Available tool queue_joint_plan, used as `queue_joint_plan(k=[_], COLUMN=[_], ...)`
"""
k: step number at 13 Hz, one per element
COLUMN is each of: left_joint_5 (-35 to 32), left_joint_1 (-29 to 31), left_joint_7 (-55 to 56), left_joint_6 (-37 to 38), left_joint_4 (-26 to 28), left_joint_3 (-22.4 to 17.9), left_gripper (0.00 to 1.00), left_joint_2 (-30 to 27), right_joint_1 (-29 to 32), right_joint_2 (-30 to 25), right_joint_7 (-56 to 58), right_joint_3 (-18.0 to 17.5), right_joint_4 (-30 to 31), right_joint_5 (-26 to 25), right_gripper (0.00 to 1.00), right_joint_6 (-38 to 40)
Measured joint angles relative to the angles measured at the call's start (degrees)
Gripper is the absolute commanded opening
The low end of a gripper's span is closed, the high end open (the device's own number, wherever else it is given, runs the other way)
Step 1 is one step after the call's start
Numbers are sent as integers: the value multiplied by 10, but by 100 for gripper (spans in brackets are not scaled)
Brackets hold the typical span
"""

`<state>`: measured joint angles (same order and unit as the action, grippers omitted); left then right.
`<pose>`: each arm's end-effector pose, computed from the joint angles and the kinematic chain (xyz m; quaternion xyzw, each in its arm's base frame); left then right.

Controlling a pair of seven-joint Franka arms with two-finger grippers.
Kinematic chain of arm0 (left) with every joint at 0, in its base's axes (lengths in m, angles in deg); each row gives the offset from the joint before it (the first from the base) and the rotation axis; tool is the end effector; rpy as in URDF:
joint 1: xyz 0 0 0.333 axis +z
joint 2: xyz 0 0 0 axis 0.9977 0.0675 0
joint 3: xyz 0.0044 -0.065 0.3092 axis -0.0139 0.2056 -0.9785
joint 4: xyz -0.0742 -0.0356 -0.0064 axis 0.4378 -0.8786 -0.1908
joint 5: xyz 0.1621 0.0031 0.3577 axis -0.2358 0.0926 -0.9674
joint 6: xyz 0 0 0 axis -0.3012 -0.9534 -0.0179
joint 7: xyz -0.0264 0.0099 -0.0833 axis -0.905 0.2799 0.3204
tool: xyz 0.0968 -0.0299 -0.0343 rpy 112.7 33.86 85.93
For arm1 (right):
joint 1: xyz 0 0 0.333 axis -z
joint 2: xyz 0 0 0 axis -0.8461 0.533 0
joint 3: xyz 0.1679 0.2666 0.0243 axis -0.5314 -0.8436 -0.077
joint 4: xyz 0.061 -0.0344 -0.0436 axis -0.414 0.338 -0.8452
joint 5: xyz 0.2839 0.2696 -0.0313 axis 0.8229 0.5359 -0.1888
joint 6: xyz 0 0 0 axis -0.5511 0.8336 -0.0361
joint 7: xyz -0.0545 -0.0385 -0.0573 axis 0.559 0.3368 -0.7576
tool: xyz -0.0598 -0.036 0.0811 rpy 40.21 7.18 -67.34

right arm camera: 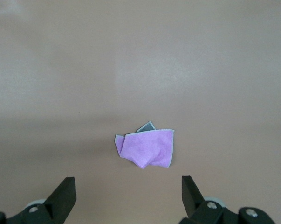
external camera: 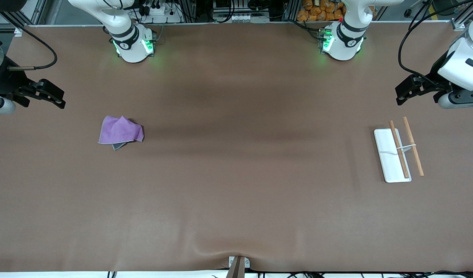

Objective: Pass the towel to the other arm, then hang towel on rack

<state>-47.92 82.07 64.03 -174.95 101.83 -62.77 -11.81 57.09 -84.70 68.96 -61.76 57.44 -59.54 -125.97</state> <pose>0.5477 -0.0818 0.6428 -0.9994 -0.0185 -0.0168 0.0244 0.5541 0.0389 0.6417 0.9996 -0.0213 0.0042 0.0189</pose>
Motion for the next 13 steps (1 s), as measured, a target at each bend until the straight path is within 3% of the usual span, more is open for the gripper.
queue_joint_plan(k=[8,13], left_joint_5=[0,0], left_joint_1=[4,4], left_joint_7=[16,16], left_joint_6=[3,7], left_joint_4=[-2,-2], left_joint_3=[10,20], left_gripper=[100,100], left_joint_2=[0,0], right_joint_1=[0,-3], right_joint_2=[4,38], right_joint_7=[0,7], right_joint_3=[0,-2], right_joint_4=[0,15], right_joint_5=[0,0], right_gripper=[100,100], right_joint_6=[5,99])
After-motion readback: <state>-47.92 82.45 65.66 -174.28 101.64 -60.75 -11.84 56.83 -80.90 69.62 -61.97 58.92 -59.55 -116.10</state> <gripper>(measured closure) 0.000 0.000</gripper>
